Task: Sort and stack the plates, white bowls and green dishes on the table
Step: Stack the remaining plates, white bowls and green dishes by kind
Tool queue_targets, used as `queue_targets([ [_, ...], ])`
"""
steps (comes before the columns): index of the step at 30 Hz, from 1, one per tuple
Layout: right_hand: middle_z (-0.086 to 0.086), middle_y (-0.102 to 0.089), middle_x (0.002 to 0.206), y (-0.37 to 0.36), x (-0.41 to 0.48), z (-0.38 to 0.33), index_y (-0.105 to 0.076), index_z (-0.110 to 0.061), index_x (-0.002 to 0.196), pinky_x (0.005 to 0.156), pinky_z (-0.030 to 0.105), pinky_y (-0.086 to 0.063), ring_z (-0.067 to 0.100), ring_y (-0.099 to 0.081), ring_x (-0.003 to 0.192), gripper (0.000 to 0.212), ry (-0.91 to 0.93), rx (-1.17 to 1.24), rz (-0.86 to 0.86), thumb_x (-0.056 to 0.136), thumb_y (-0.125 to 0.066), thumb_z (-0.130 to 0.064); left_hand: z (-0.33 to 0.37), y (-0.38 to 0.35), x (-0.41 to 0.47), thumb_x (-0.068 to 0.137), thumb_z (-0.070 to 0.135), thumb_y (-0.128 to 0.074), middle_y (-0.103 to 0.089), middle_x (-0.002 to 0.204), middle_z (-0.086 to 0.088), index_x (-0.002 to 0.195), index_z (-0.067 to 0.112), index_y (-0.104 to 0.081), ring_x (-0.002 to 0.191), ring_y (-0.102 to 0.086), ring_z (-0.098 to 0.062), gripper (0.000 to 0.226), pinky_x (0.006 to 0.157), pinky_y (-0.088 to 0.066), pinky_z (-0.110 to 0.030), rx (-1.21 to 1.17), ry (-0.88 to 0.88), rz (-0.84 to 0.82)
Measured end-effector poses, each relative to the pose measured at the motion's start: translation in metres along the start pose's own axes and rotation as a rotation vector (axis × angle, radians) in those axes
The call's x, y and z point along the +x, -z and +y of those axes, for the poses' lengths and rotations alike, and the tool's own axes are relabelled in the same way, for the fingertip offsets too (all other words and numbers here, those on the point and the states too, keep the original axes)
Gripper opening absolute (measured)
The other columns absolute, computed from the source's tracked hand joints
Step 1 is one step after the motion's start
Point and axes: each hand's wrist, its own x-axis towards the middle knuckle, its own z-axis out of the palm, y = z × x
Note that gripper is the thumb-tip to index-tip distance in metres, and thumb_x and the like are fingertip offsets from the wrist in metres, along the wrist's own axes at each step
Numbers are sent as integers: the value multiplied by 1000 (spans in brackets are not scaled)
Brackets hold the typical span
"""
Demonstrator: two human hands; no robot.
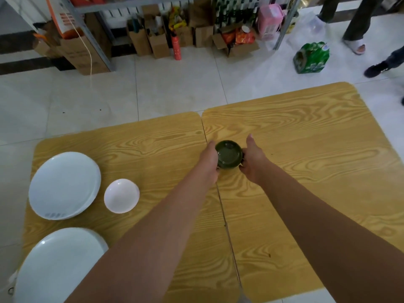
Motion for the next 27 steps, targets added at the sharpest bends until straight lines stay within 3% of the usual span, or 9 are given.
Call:
queue_targets([
  [4,10,-56,137,26,18,-30,-36,-5,149,88,32,-45,24,-55,123,90,4,59,-2,91,-30,-74,12,-36,25,98,55,-41,-50,143,-6,148,17,-36,132,-45,-26,63,111,-34,-40,0,-6,-43],
  [9,11,-45,150,55,44,-55,-34,-1,149,110,34,-34,23,-41,139,86,54,181,-63,96,-23,-68,26,-69,49,100,52,-38,-43,150,-8,151,14,-30,140,-38,-28,64,114,-30,-39,3,-27,-129],
  [14,9,-39,155,72,59,-72,-30,-2,151,120,33,-23,19,-32,145,84,103,276,-65,97,-22,-67,37,-100,65,100,56,-35,-38,155,-7,152,14,-28,144,-31,-26,68,117,-25,-39,15,-30,-215],
  [20,9,-39,155,86,67,-80,-30,-3,151,120,33,-22,19,-32,145,82,161,265,-38,98,-21,-65,37,-120,73,97,60,-35,-31,158,-7,154,14,-26,146,-26,-27,73,118,-23,-42,35,-25,-260],
  [27,7,-23,162,86,50,-67,-24,-7,154,123,39,-17,21,-20,150,81,153,335,68,97,-26,-65,29,-94,55,98,58,-36,-24,161,-6,156,13,-18,147,-24,-26,75,117,-26,-41,-9,-32,-225],
])
